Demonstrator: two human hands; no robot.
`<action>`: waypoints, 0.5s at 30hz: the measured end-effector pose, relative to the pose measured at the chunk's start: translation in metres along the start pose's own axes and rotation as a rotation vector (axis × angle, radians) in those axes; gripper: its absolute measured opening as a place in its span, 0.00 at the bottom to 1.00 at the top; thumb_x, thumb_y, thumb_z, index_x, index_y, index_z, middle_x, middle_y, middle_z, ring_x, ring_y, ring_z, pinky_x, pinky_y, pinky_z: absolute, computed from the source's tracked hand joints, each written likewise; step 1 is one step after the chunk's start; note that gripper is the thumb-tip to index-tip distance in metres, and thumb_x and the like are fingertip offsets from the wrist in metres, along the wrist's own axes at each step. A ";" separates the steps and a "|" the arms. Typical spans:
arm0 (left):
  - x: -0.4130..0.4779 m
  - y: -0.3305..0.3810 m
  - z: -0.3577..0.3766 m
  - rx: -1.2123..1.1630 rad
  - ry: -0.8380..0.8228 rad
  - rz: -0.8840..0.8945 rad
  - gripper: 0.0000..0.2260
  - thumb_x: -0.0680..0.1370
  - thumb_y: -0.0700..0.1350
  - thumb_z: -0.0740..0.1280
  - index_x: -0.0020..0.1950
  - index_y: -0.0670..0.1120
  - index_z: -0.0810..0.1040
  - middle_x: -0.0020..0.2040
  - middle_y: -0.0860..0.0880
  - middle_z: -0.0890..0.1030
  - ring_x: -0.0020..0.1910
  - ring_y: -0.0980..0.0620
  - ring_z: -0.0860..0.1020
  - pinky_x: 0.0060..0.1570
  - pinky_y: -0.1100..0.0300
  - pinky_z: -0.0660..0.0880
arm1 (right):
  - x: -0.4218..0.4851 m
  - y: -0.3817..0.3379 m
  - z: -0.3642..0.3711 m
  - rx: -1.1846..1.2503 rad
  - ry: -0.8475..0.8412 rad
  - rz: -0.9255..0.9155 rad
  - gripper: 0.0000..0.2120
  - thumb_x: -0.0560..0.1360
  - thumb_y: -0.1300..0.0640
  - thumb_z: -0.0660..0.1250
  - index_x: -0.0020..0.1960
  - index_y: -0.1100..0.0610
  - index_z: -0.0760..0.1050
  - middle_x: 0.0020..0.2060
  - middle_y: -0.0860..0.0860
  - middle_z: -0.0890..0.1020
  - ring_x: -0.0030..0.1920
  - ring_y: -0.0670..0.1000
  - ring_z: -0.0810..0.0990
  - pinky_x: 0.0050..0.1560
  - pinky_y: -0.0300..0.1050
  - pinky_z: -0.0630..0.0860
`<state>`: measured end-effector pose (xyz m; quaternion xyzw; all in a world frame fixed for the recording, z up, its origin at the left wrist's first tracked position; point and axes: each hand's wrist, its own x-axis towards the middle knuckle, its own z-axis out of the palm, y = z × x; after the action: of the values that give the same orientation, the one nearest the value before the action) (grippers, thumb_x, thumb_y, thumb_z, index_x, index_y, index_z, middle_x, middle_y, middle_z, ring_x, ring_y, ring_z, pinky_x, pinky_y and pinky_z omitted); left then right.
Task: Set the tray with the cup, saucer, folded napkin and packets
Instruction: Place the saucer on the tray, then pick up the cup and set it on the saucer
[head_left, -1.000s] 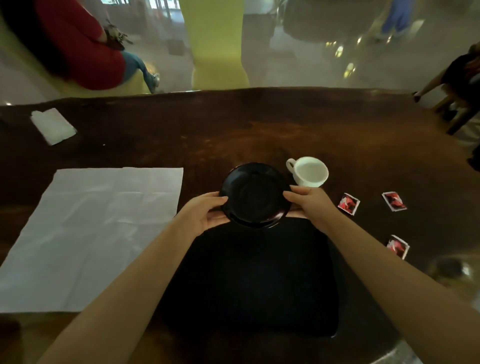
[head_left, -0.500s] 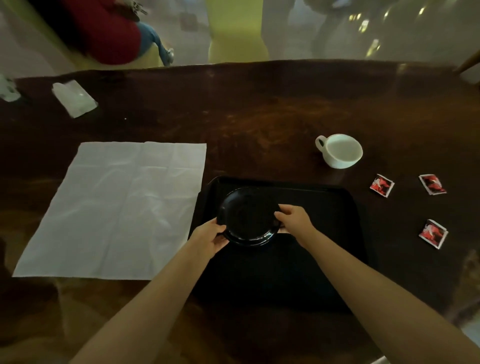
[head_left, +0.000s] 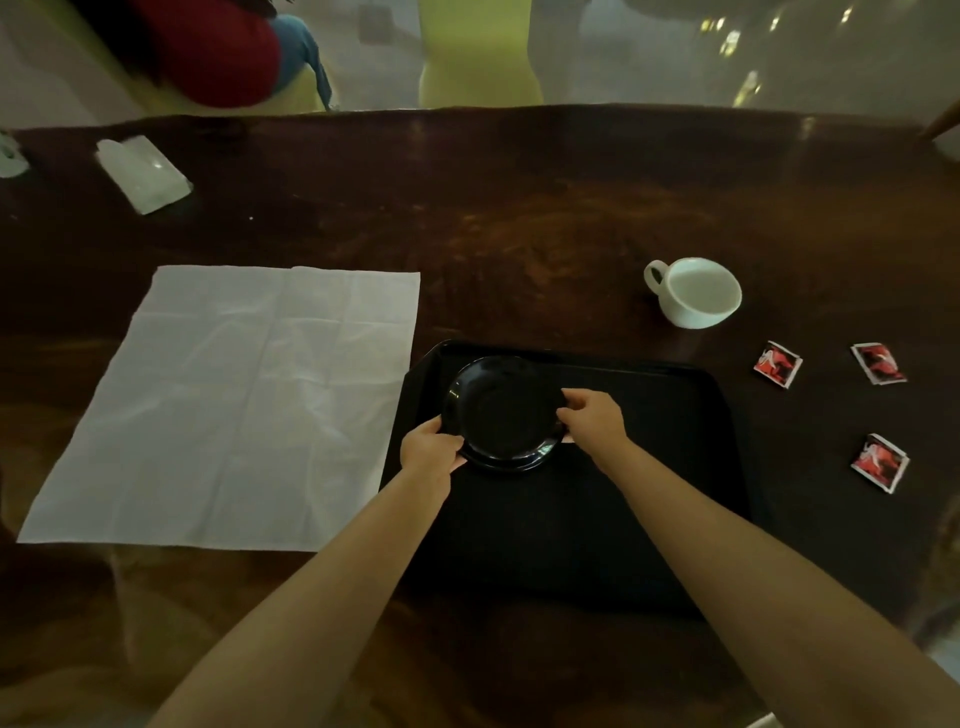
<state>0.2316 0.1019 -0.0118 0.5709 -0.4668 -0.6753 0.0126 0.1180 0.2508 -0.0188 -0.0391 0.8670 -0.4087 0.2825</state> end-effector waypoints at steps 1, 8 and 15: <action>0.001 -0.001 0.001 0.018 0.003 0.010 0.18 0.74 0.31 0.64 0.63 0.44 0.74 0.61 0.41 0.76 0.56 0.43 0.78 0.48 0.52 0.78 | 0.002 0.000 -0.001 -0.018 0.003 0.001 0.18 0.76 0.66 0.61 0.66 0.58 0.71 0.58 0.57 0.79 0.49 0.50 0.77 0.47 0.45 0.78; -0.006 0.008 -0.002 0.279 0.000 0.055 0.21 0.76 0.38 0.64 0.68 0.47 0.67 0.63 0.42 0.73 0.52 0.46 0.77 0.51 0.52 0.77 | 0.002 -0.003 -0.015 -0.053 -0.076 0.033 0.21 0.77 0.62 0.63 0.69 0.57 0.66 0.59 0.57 0.77 0.47 0.49 0.77 0.49 0.45 0.78; -0.037 0.073 0.014 0.903 -0.160 0.532 0.16 0.79 0.46 0.61 0.66 0.48 0.70 0.60 0.48 0.76 0.51 0.53 0.74 0.51 0.60 0.68 | 0.005 -0.018 -0.102 -0.287 -0.242 0.055 0.20 0.76 0.54 0.65 0.66 0.58 0.69 0.59 0.57 0.76 0.52 0.54 0.77 0.48 0.45 0.76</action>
<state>0.1958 0.0892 0.0623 0.3283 -0.8392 -0.4221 -0.0993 0.0575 0.3076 0.0431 -0.1040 0.8769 -0.2653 0.3872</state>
